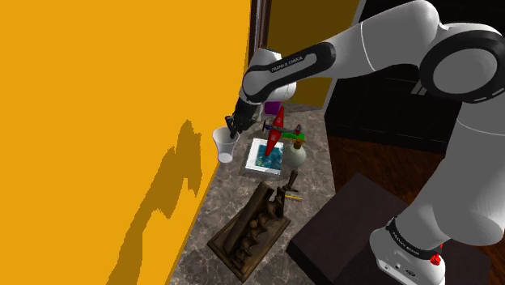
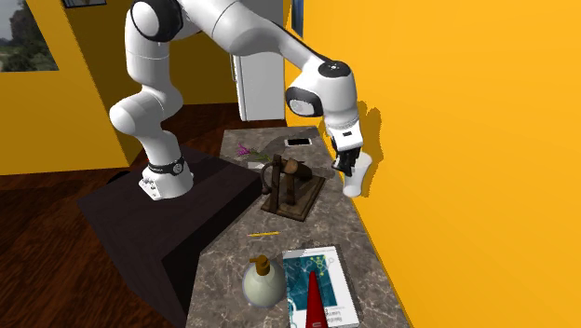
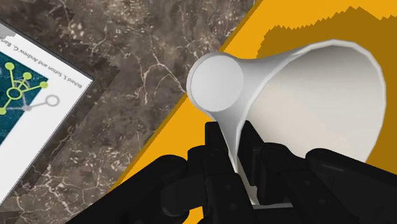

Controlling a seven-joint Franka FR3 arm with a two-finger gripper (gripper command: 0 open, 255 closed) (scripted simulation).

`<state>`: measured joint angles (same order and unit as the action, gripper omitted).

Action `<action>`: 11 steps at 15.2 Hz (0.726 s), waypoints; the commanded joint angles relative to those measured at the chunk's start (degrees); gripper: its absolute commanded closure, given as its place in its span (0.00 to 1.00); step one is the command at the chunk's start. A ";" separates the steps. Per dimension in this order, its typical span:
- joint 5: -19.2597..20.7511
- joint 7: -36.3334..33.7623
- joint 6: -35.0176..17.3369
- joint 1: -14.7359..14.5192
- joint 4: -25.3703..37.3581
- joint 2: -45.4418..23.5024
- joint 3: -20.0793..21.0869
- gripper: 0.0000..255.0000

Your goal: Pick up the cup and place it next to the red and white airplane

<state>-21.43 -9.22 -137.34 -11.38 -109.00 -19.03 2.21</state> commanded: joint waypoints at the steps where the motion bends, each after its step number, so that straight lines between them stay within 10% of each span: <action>1: 0.41 -0.58 1.26 -0.07 0.54 0.78 -0.14 1.00; 11: -1.72 8.43 3.90 5.53 -6.56 7.89 -2.74 1.00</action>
<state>-22.71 -2.43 -133.41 -6.69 -114.33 -11.90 -0.13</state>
